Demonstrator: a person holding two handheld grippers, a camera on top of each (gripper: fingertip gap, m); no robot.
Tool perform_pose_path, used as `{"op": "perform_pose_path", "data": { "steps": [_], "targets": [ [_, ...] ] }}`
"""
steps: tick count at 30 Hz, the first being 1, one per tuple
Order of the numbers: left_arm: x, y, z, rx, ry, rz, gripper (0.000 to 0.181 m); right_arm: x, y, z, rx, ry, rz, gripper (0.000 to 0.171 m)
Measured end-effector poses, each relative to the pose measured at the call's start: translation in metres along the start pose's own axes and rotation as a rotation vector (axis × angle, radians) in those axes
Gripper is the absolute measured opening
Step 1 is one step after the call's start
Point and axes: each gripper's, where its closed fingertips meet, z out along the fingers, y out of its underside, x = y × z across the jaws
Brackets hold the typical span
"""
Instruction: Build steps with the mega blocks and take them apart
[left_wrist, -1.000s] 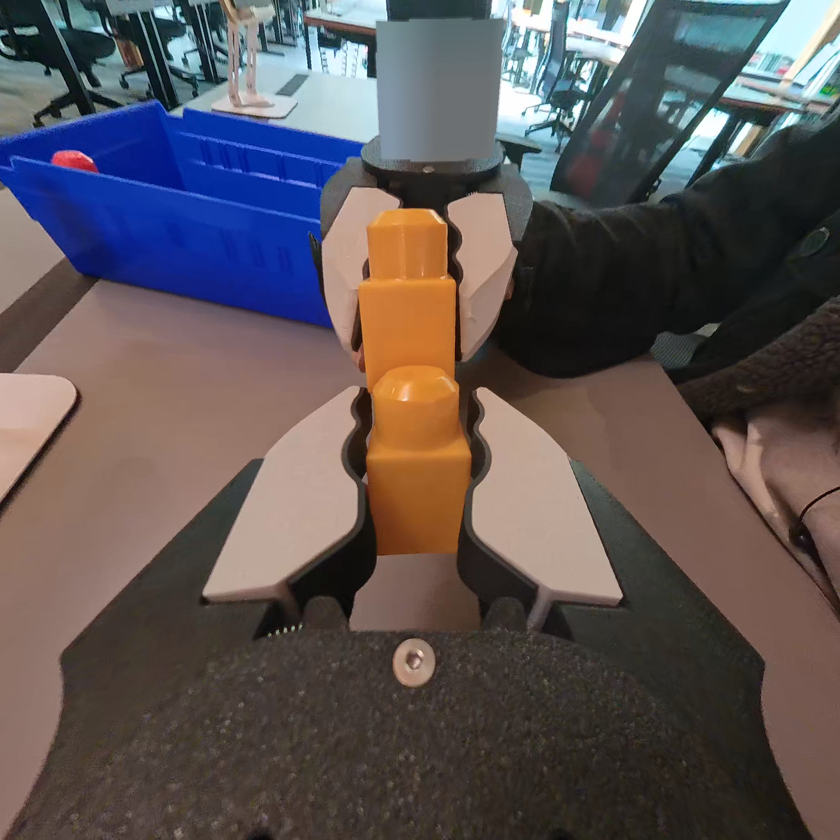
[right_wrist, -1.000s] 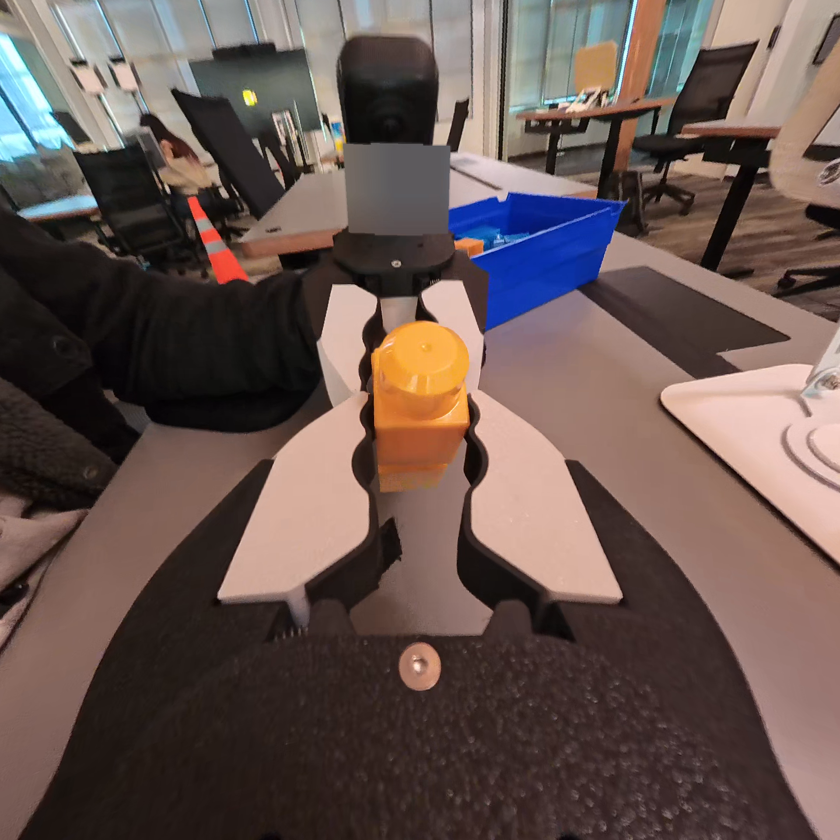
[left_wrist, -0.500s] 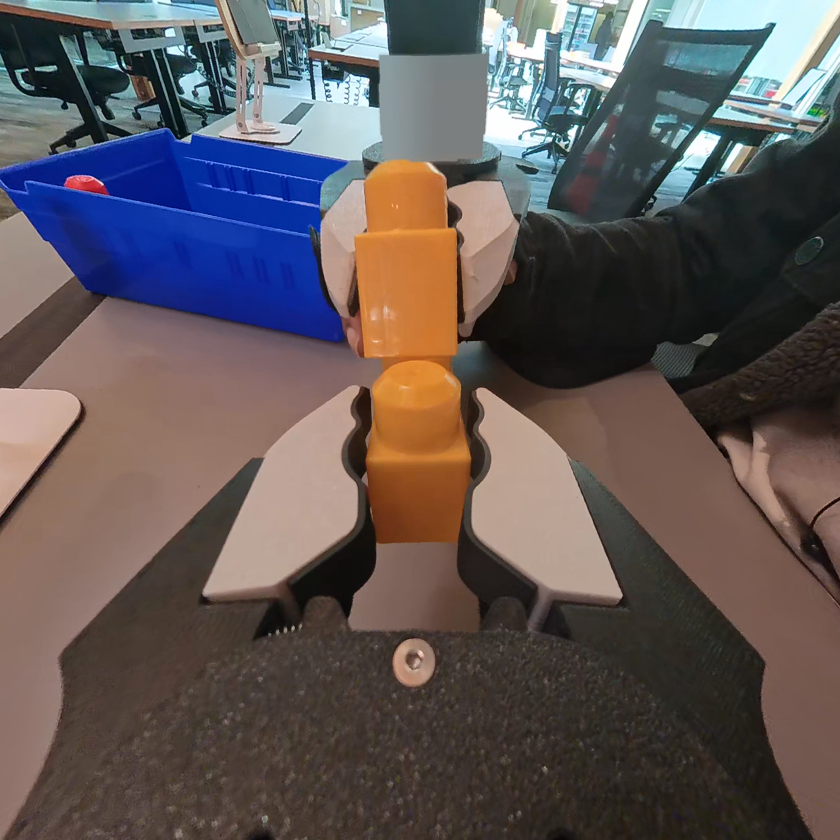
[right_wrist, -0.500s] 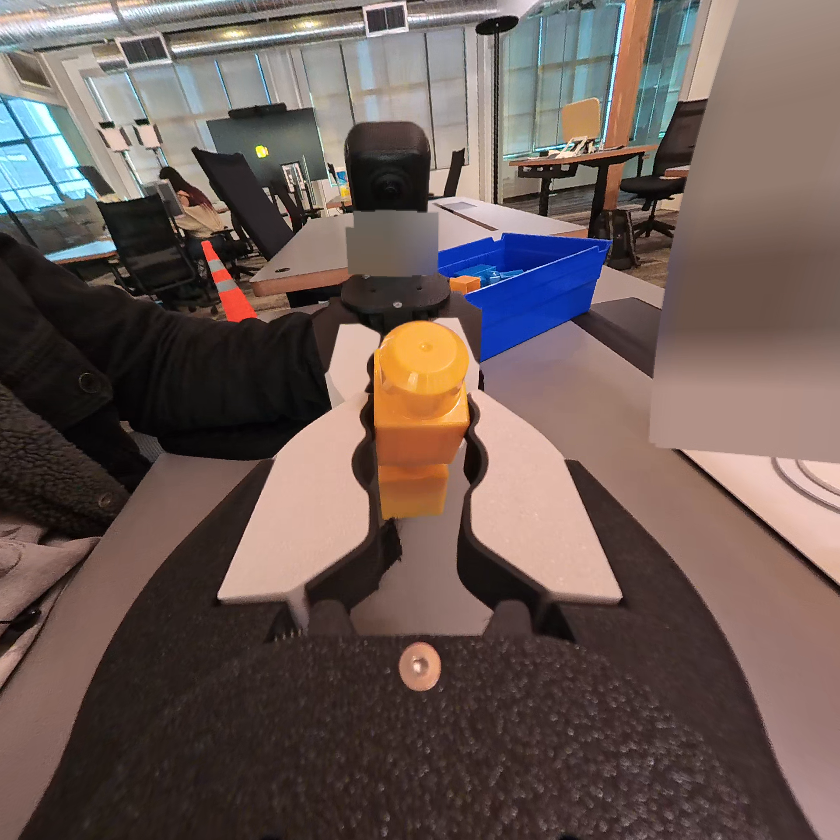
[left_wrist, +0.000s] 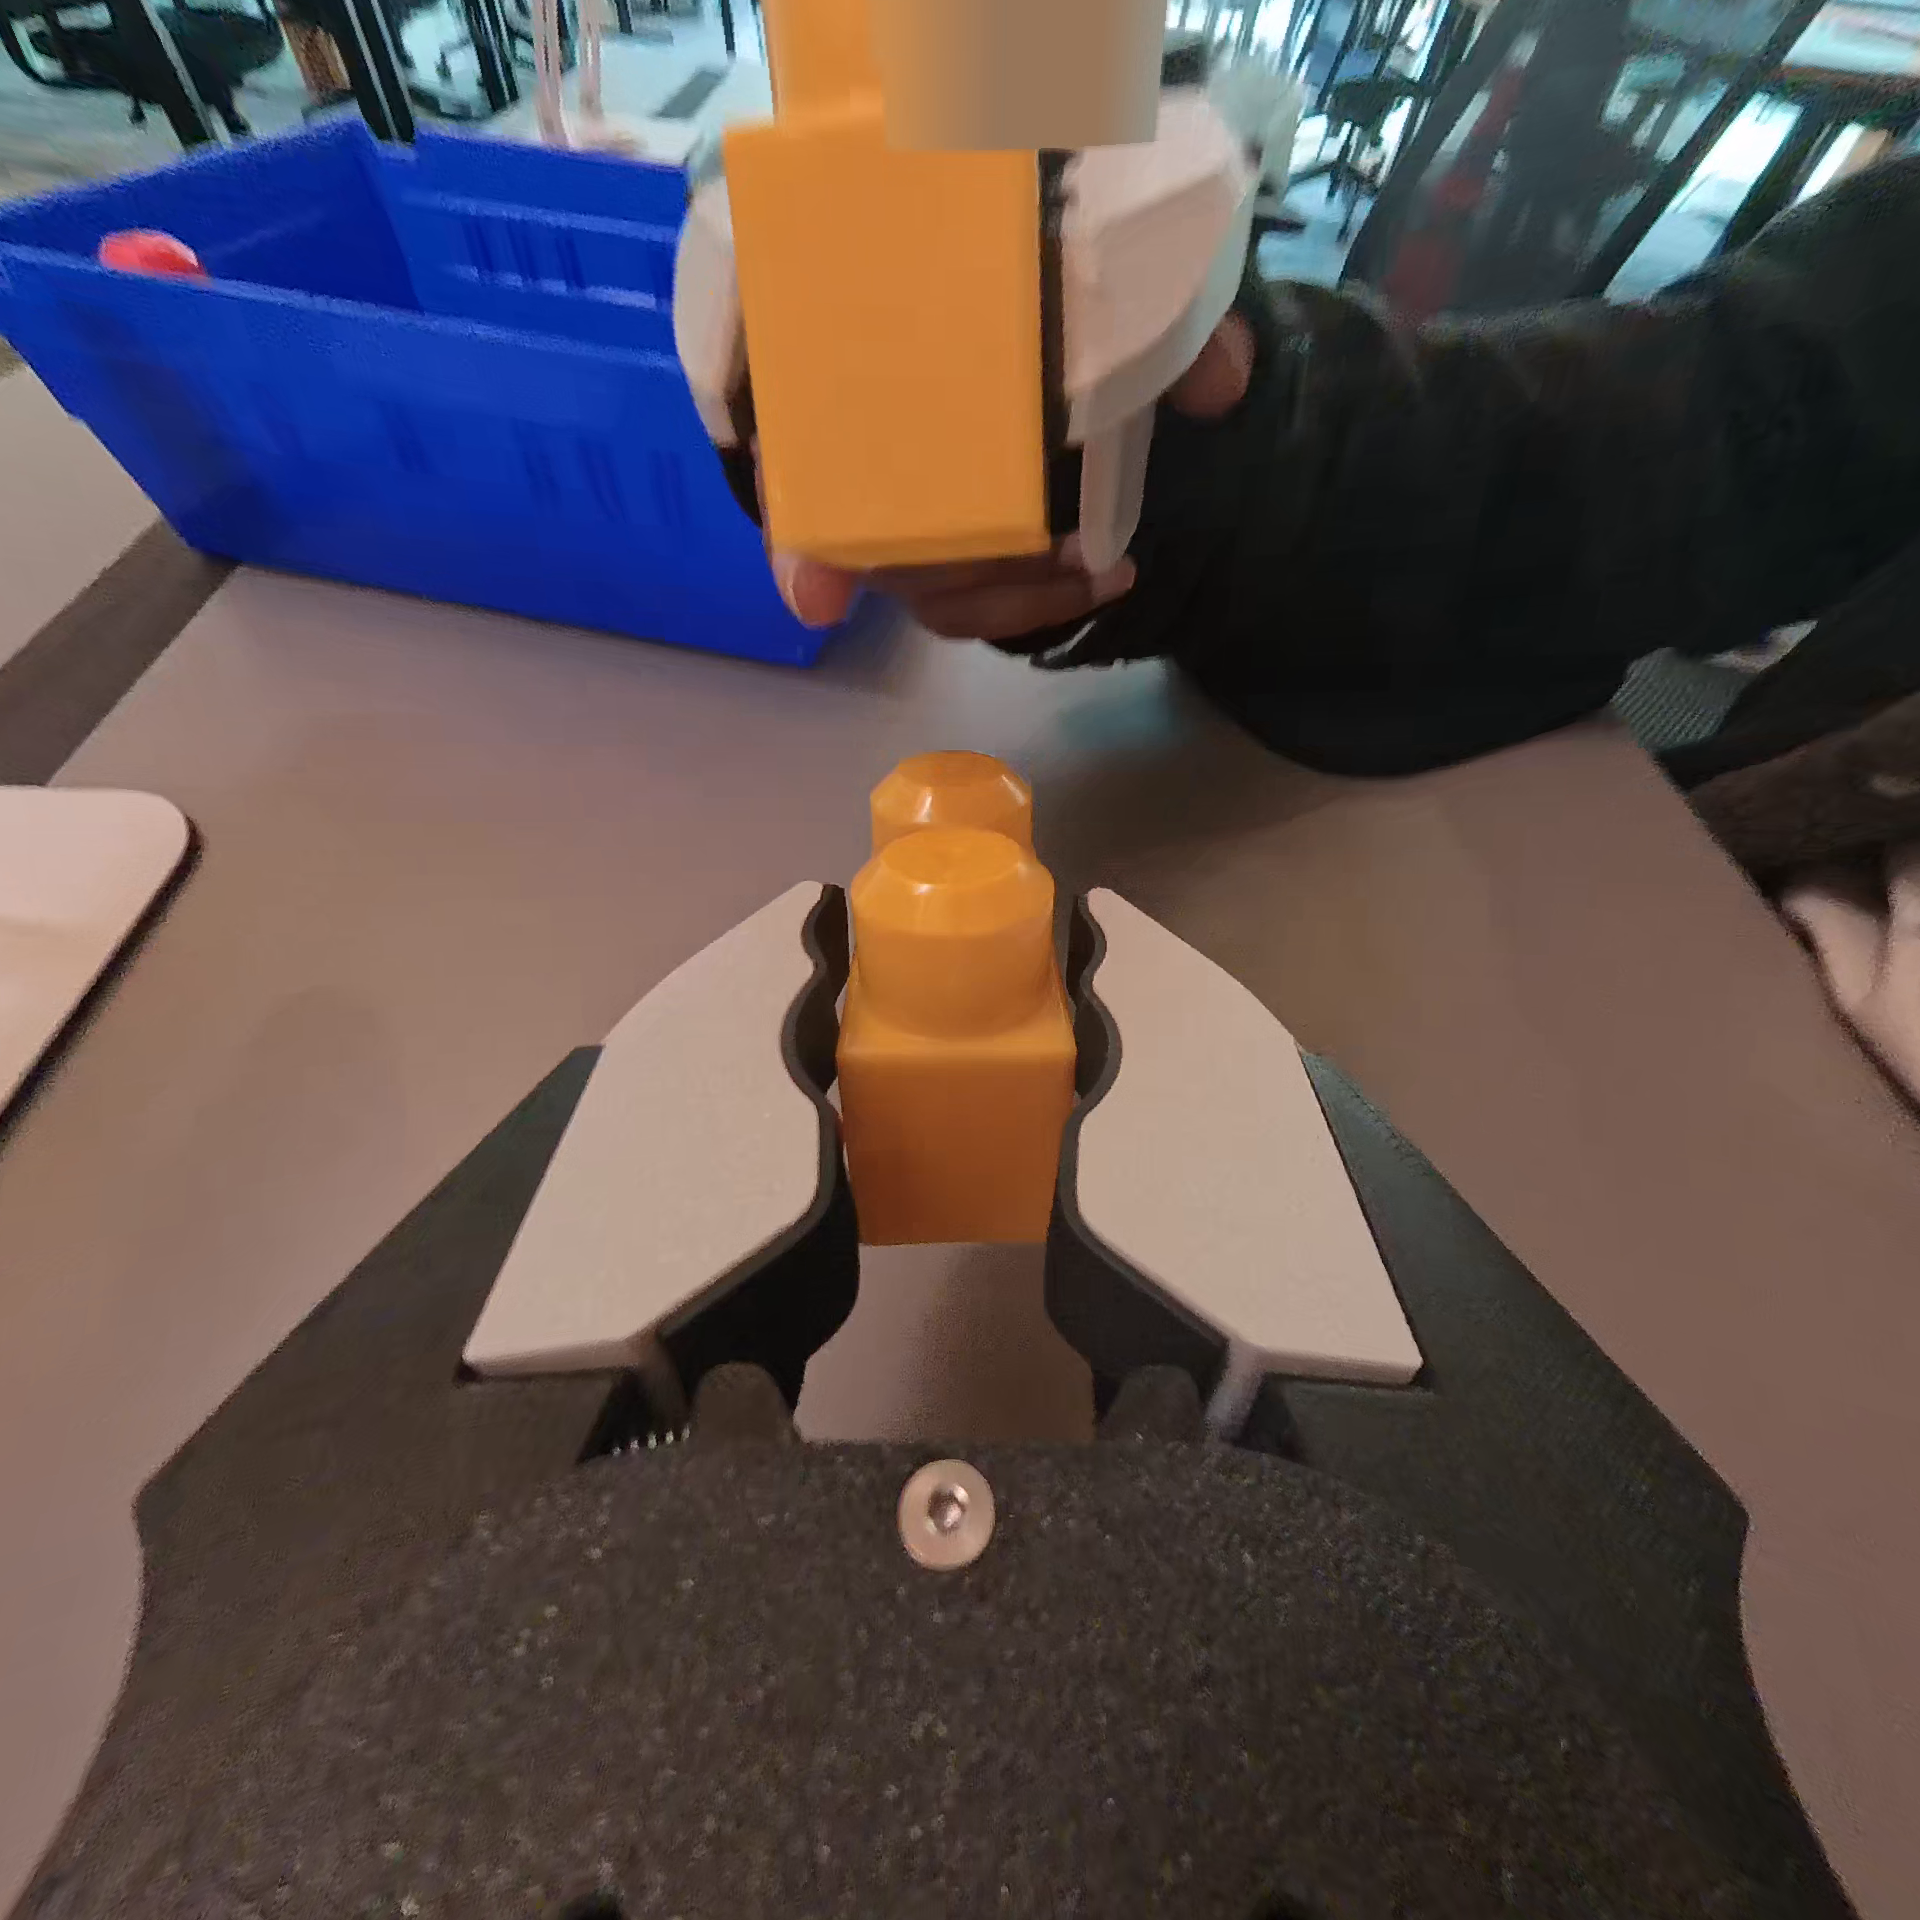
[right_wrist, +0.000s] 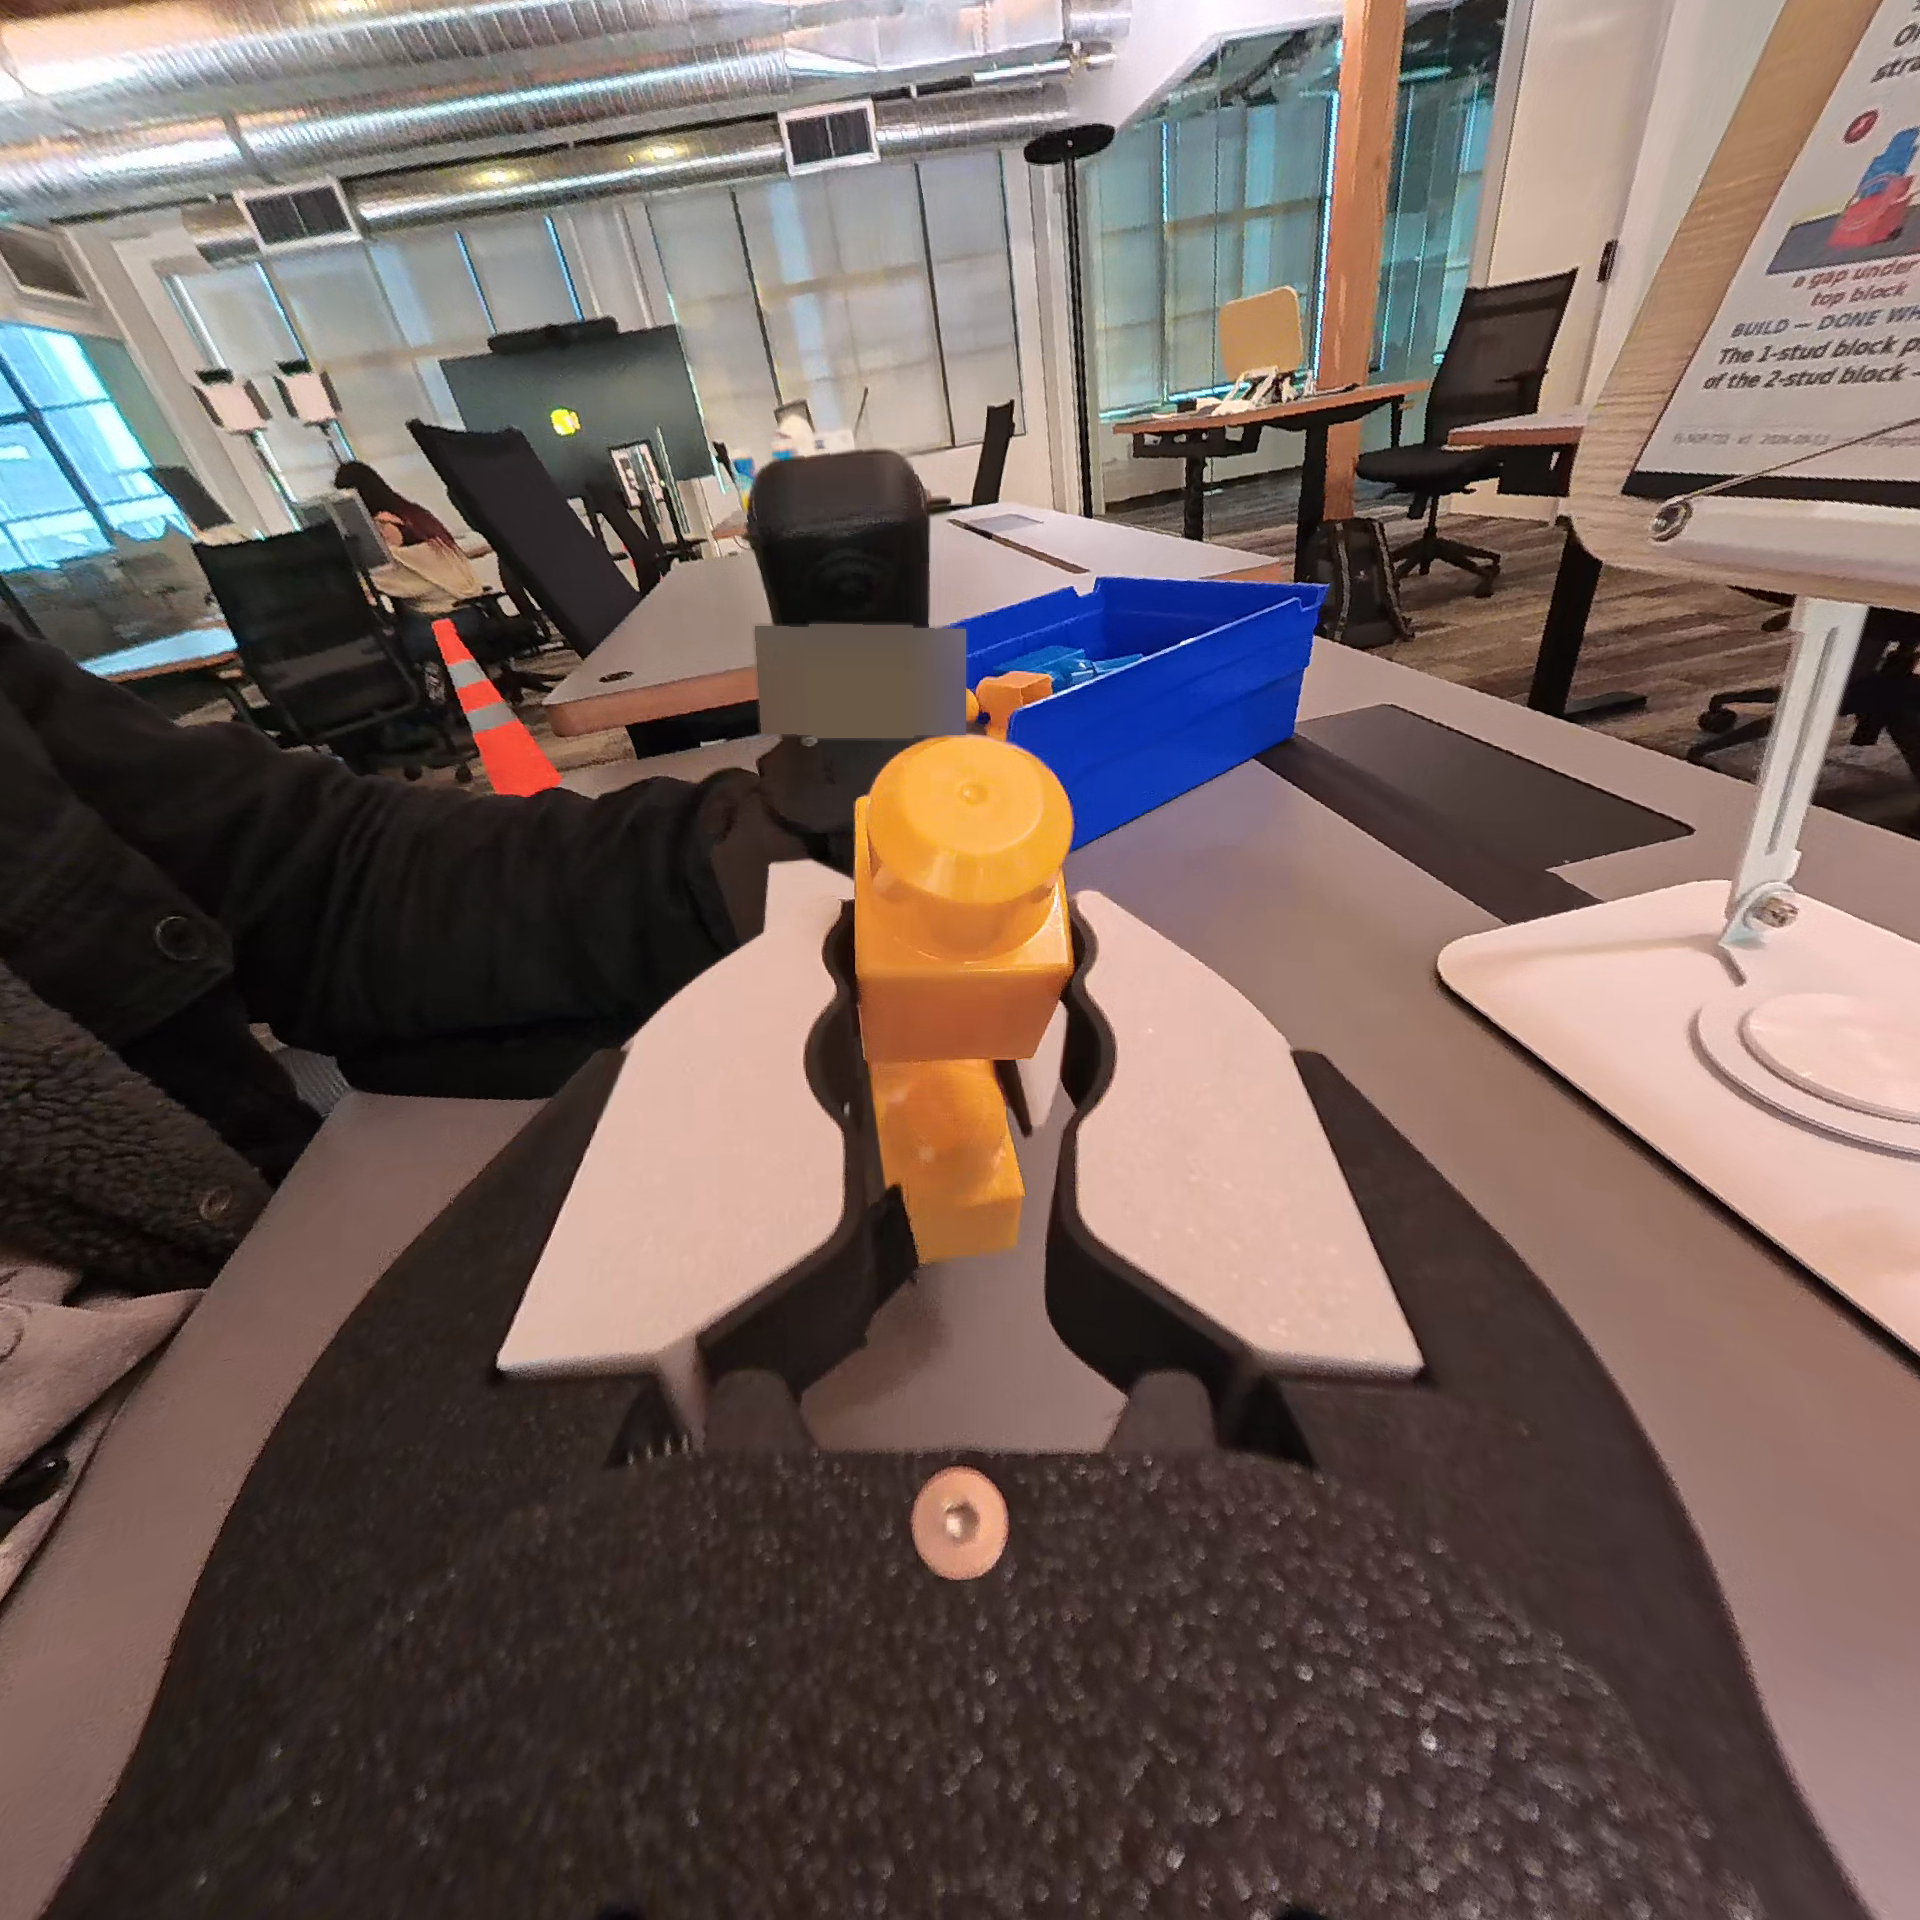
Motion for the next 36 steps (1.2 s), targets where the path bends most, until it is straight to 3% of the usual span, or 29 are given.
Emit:
{"op": "perform_pose_path", "data": {
  "steps": [18,24,29,31,36],
  "targets": [
    [-0.012,0.072,0.009,-0.318,-0.033,0.055,0.043,0.004,0.009,0.003,-0.047,0.020,0.005,0.037],
    [-0.015,0.080,0.009,-0.385,-0.071,0.105,0.058,0.005,0.010,0.002,-0.052,0.024,0.006,0.037],
    [-0.012,0.080,0.008,-0.420,-0.072,0.120,0.052,0.005,0.010,0.002,-0.053,0.024,0.008,0.037],
    [-0.014,0.081,0.008,-0.423,-0.081,0.115,0.042,0.005,0.010,0.002,-0.054,0.023,0.008,0.037],
    [-0.018,0.077,0.006,-0.463,-0.118,0.158,0.043,0.005,0.010,0.002,-0.055,0.023,0.008,0.037]
  ]
}}
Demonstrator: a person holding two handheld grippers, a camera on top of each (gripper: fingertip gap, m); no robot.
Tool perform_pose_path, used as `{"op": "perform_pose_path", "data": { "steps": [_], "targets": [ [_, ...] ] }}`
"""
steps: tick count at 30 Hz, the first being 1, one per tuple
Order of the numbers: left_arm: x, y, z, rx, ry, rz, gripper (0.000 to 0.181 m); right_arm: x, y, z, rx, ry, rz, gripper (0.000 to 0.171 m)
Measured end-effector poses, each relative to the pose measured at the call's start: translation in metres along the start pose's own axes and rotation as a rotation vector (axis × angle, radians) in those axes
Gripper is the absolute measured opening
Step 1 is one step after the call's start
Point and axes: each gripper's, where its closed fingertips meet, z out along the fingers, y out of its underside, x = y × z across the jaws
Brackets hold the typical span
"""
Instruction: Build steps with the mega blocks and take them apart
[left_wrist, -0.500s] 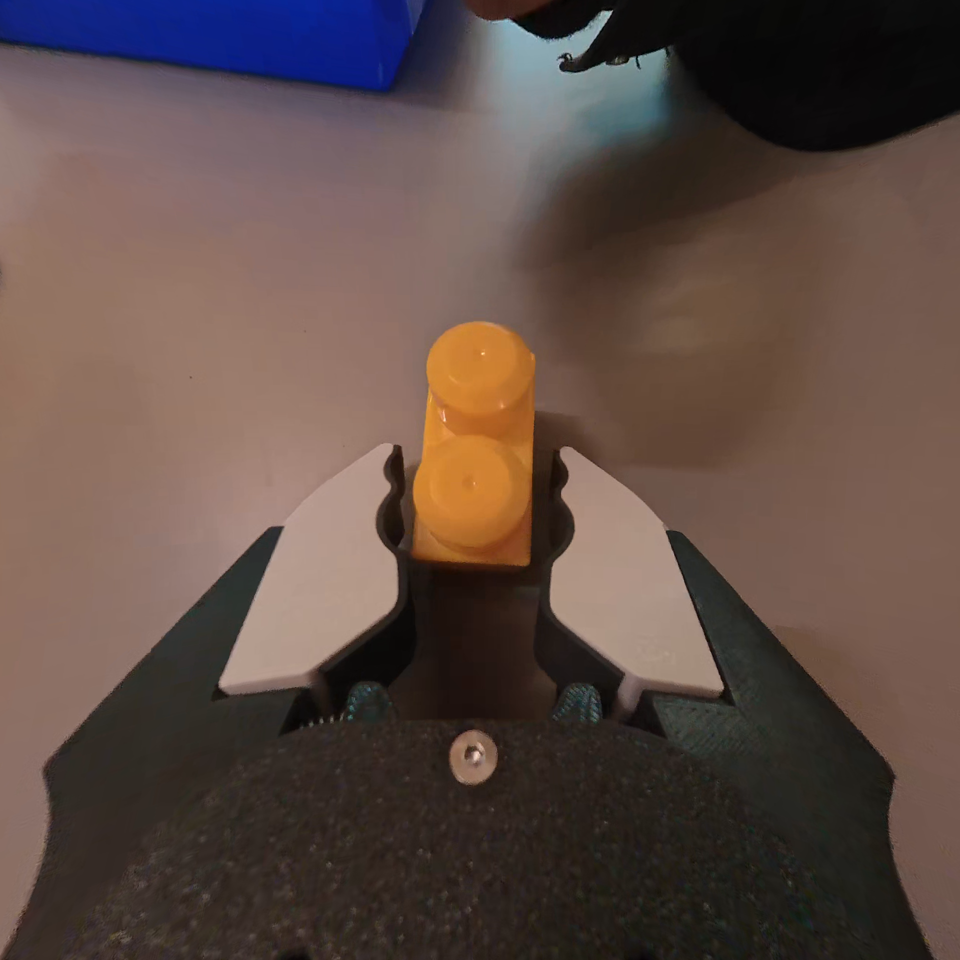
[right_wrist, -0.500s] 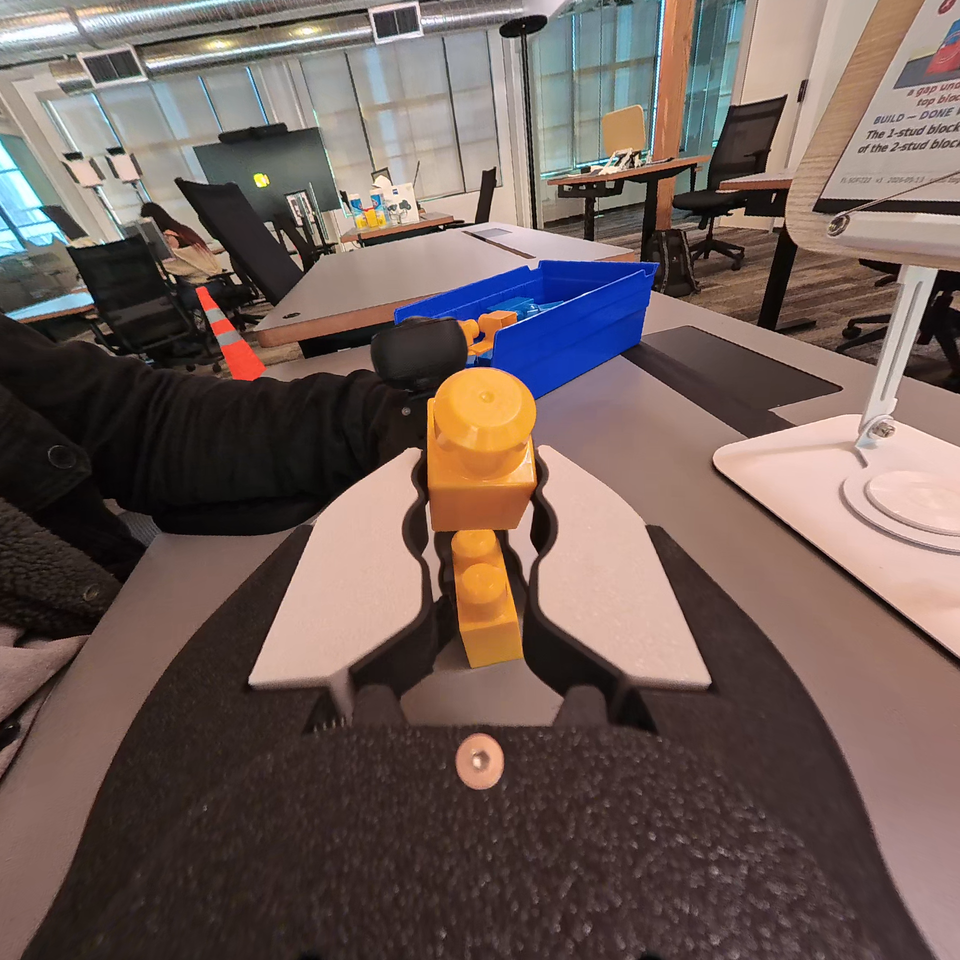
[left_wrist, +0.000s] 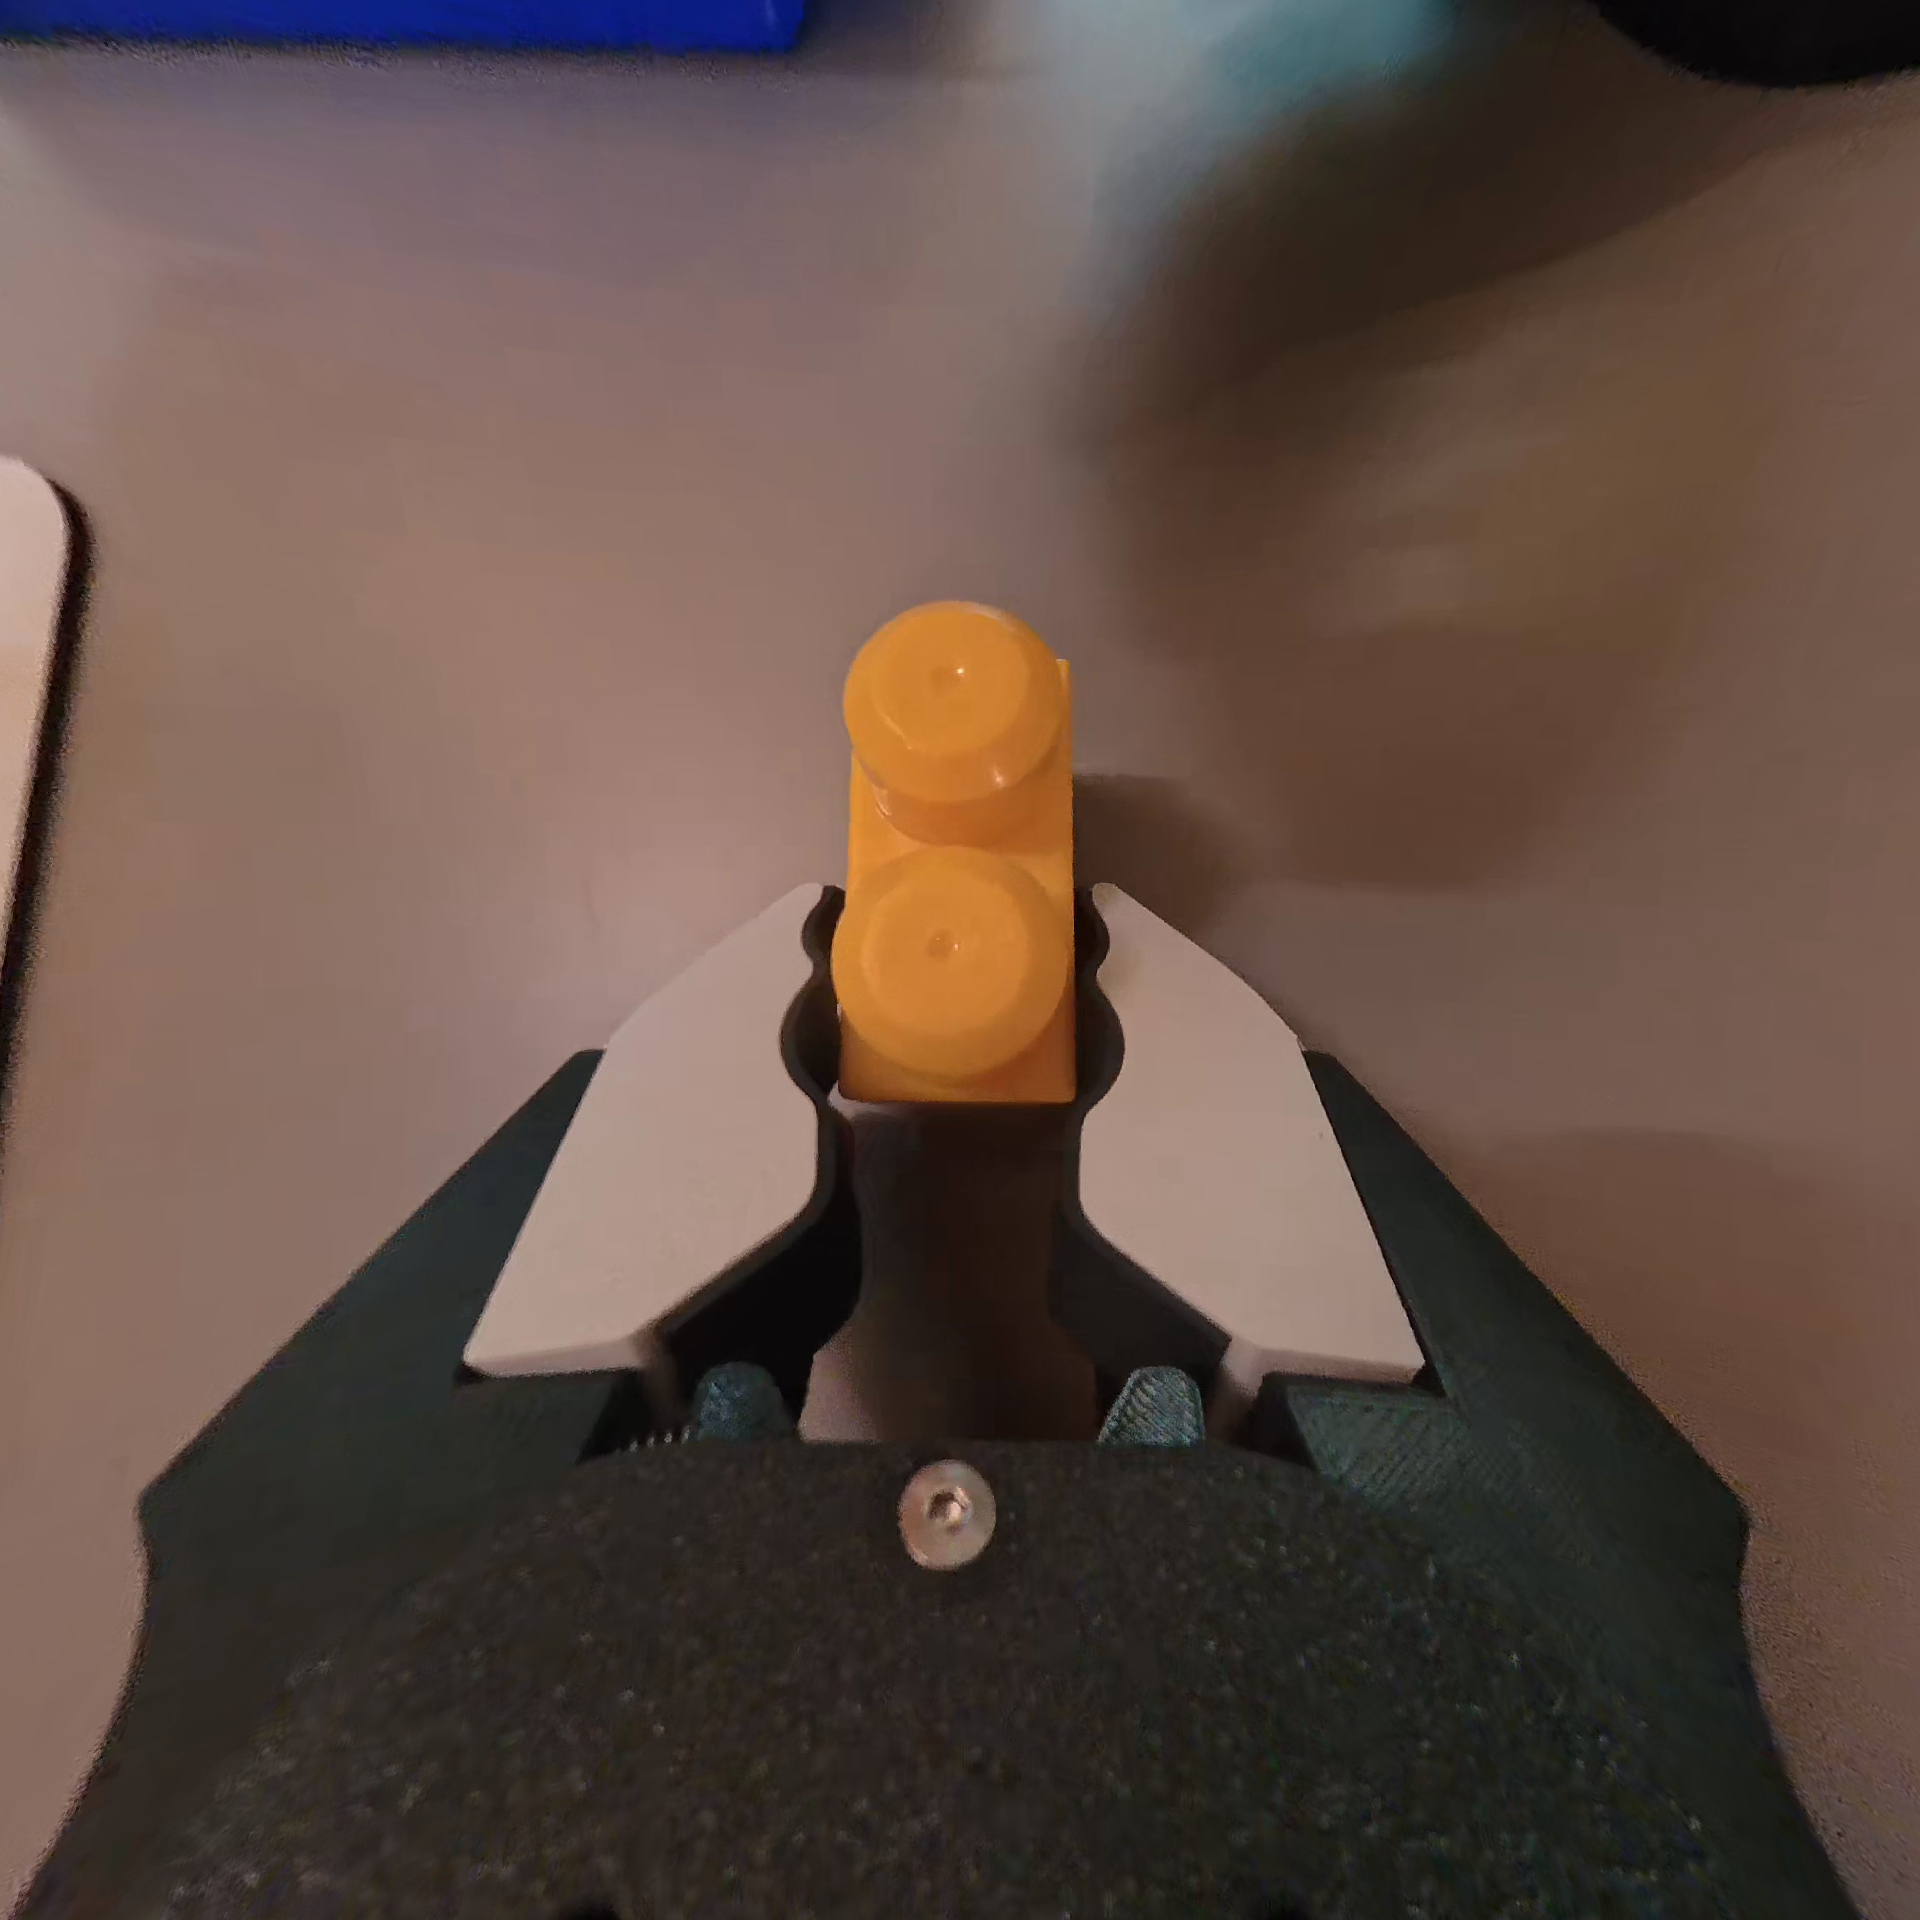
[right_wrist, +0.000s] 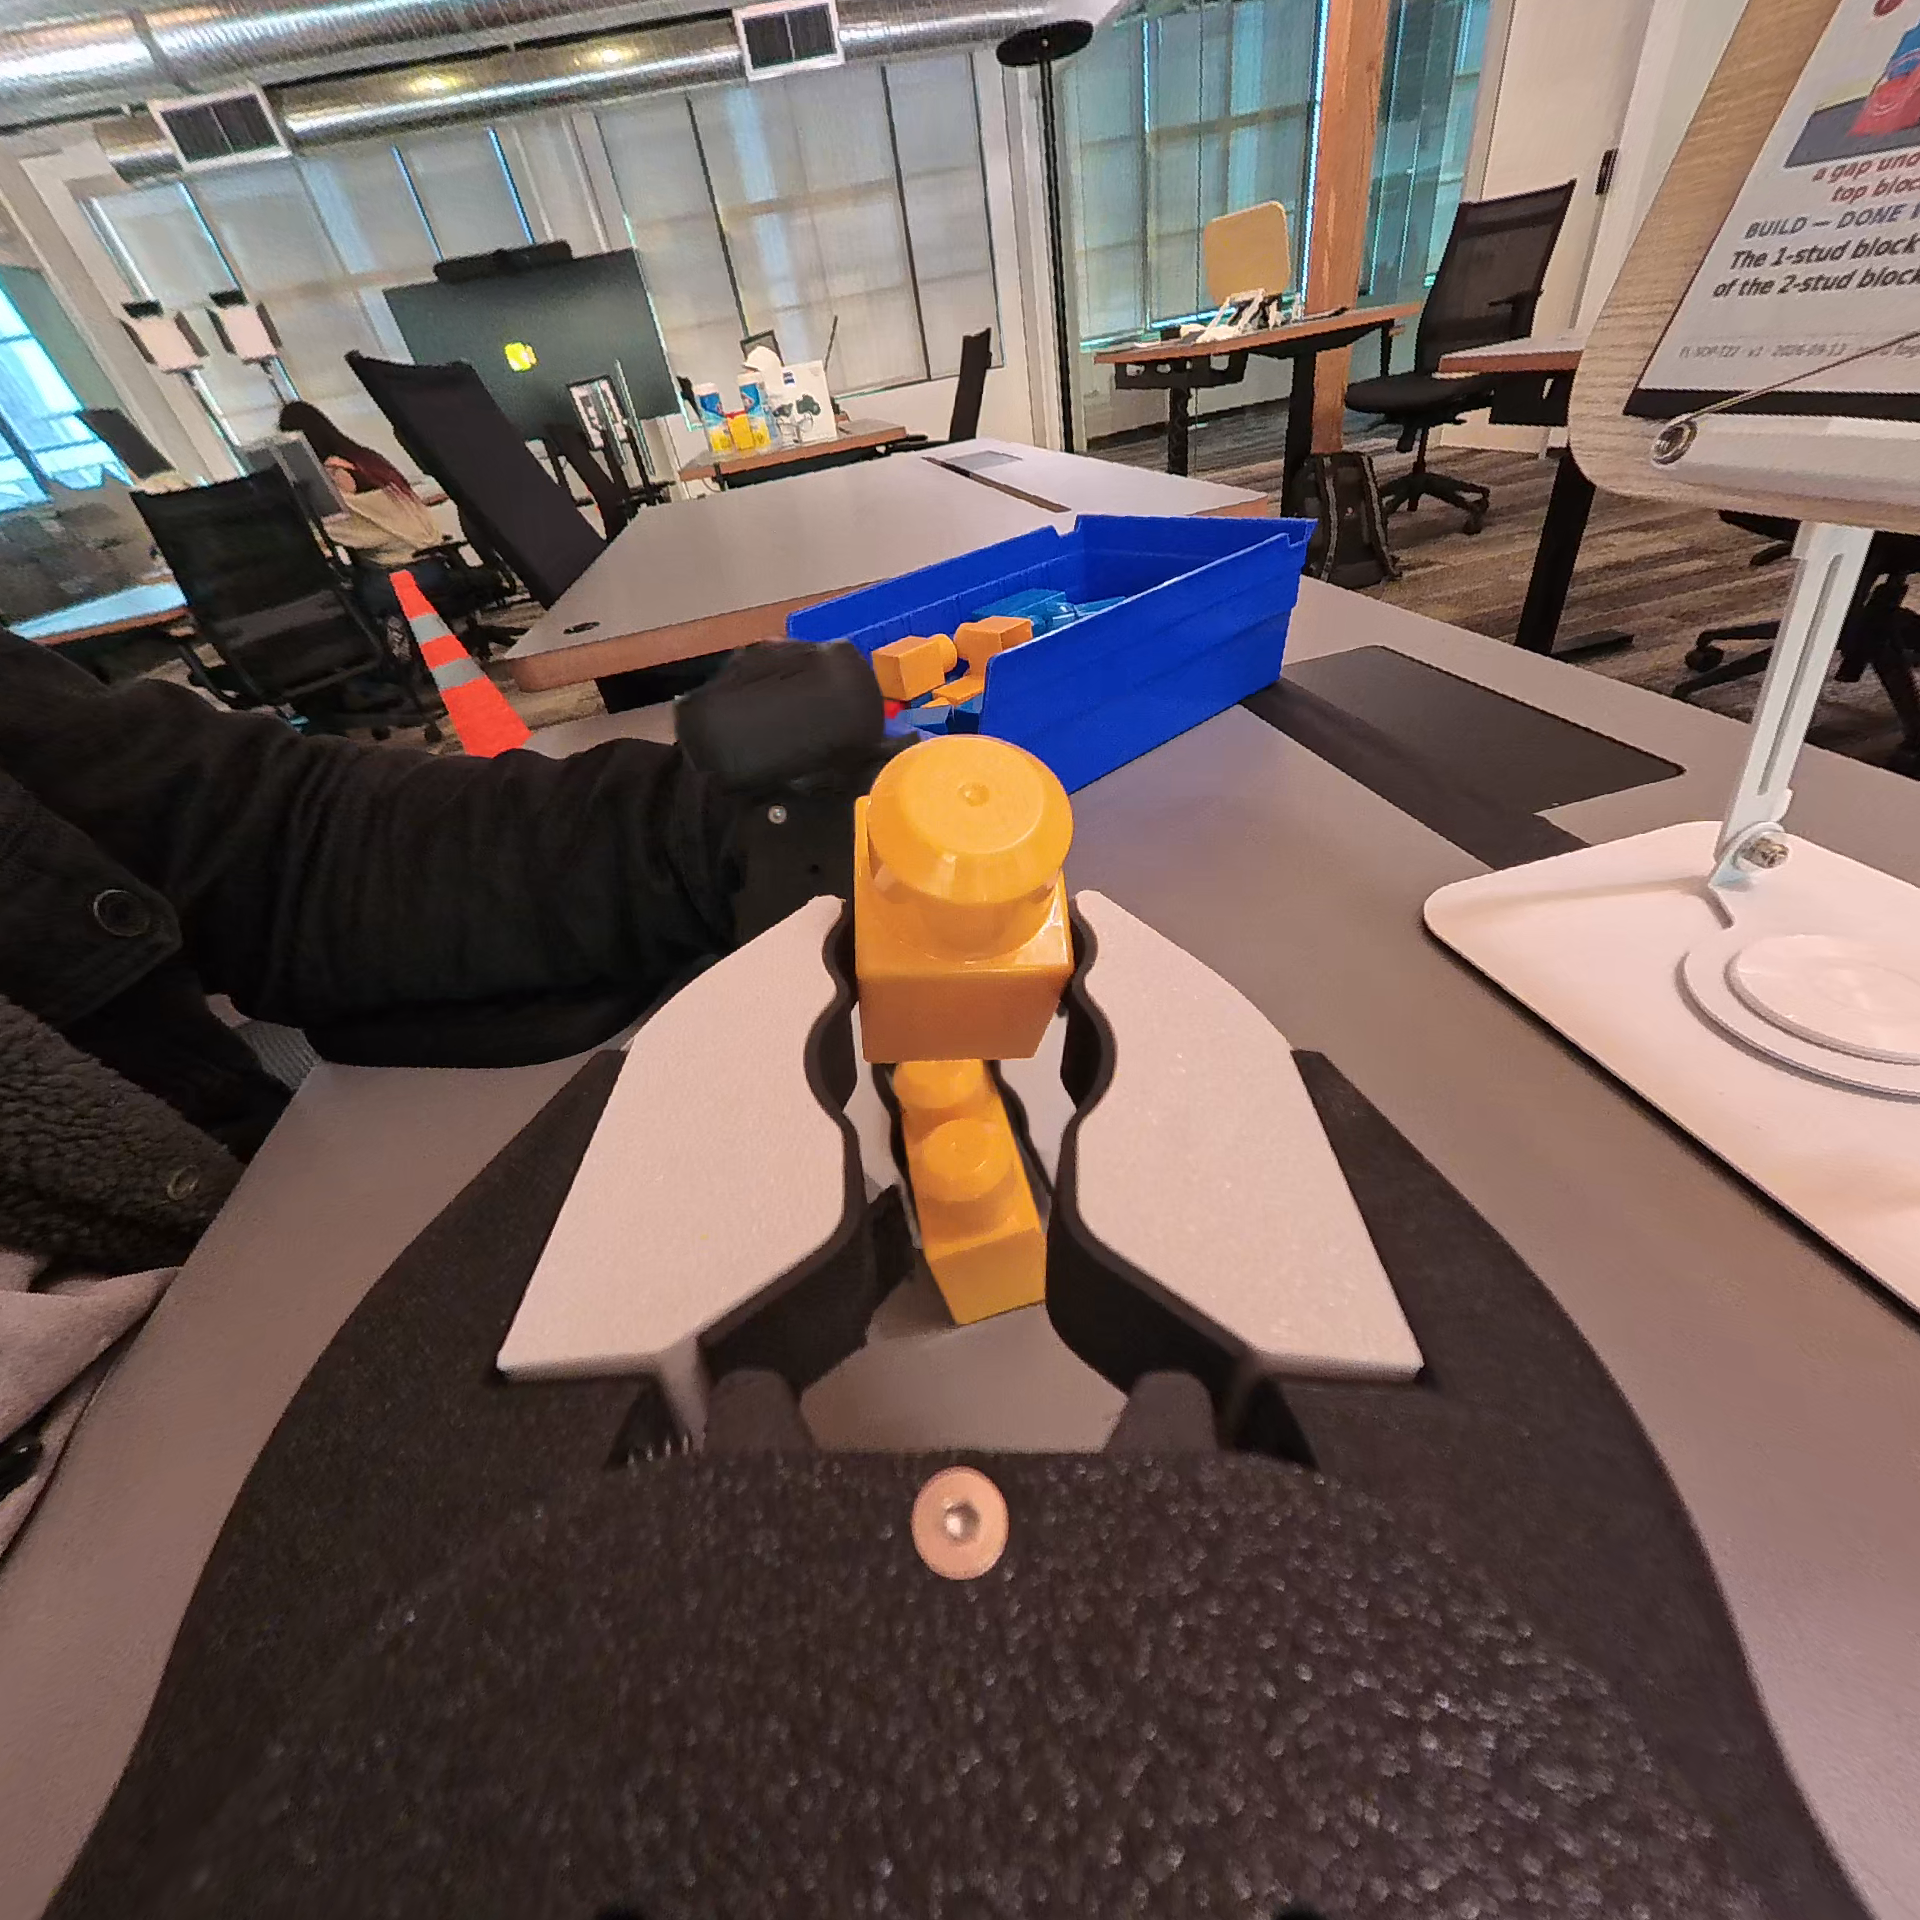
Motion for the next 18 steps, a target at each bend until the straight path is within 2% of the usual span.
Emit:
{"op": "perform_pose_path", "data": {
  "steps": [8,18],
  "targets": [
    [0.004,-0.033,-0.021,0.150,0.021,-0.014,0.043,-0.002,0.000,-0.001,-0.031,0.016,-0.052,0.037],
    [0.006,-0.038,-0.022,0.142,0.036,-0.050,0.043,-0.010,0.042,0.013,-0.296,0.010,-0.172,0.036]
  ]
}}
